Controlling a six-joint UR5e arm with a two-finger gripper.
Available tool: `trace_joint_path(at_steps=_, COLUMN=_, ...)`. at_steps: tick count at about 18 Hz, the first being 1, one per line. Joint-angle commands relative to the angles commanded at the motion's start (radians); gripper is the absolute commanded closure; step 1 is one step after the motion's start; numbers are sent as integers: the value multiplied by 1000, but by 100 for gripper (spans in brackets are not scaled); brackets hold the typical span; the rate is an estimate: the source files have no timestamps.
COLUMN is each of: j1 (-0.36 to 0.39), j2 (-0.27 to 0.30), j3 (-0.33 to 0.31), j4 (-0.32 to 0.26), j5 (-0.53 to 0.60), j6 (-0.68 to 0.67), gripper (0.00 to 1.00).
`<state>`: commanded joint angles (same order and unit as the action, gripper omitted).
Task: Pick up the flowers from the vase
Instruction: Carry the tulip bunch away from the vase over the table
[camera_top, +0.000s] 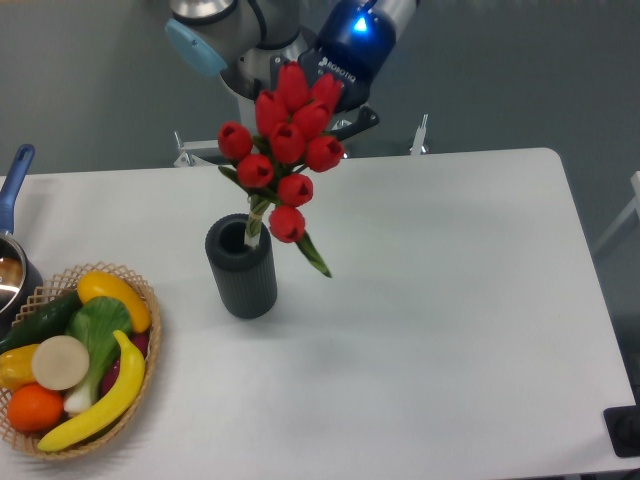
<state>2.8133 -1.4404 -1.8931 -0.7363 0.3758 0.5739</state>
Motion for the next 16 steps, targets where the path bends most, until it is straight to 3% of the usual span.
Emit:
trace_joint_path(at_steps=4, j1=23, j2=-20, j3=8, j4=14, j5=37, j6=18, gripper=100)
trace_joint_path(at_steps=8, j1=17, j2=-54, j3=72, j4=9, j5=308, j6=121, gripper=100)
trace_joint_path(at_steps=12, j1=17, j2=-113, j3=135, j4=3, j5=414, j6=126, gripper=100)
trace_joint_path(at_steps=14, j1=12, j2=-176, j3=155, j4=9, j5=474, j6=199, gripper=100)
trace_joint_path(at_steps=16, j1=-47, j2=-250, j3=210, j4=0, j5=578, j6=231, gripper=100)
